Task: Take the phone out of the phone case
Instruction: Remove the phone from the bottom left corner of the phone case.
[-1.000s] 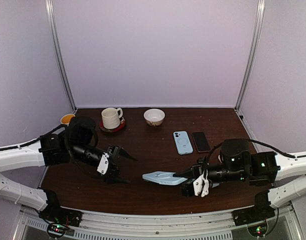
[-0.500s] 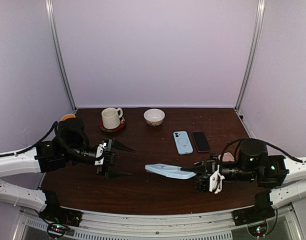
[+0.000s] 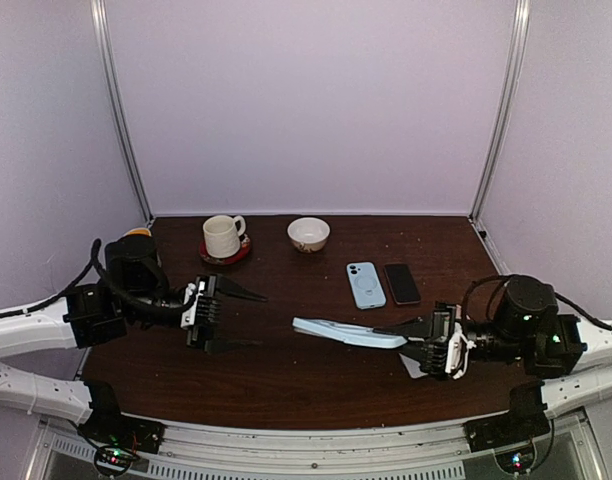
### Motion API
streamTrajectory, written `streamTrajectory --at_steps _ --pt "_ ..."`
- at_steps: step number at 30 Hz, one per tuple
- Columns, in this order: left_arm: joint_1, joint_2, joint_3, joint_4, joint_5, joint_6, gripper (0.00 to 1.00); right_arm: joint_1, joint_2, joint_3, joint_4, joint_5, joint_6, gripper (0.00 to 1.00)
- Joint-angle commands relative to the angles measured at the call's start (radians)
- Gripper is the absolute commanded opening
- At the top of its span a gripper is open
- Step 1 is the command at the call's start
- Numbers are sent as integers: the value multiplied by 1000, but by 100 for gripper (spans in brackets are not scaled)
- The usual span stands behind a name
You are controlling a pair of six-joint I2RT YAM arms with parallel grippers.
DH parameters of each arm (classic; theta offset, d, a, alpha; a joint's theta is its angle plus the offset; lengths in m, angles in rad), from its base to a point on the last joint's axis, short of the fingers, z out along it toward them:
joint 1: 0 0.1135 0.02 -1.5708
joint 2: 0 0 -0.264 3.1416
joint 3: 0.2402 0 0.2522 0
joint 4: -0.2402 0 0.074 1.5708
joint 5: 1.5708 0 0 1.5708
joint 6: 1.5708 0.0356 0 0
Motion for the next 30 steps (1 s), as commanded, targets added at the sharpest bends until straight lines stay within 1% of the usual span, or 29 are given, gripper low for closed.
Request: streamTrajectory --at_steps 1,5,8,12,14,21,27,30 --pt "-5 -15 -6 73 43 -18 66 4 -30 24 139 -10 59 0" --pt "-5 -10 3 105 71 -27 64 3 -42 33 157 -40 88 0" --pt "-5 -9 11 127 105 -39 61 1 -62 17 232 -93 137 0" --pt "-5 -15 25 129 159 -44 56 1 -63 30 265 -135 183 0" --pt "-6 -14 33 136 196 -56 55 2 -58 33 297 -149 209 0" --pt "-20 5 37 246 262 -108 52 1 -12 59 427 -212 310 0" --pt "-51 26 68 281 292 -112 50 3 22 76 485 -269 390 0" --pt "-70 37 83 287 309 -112 48 1 33 90 475 -302 412 0"
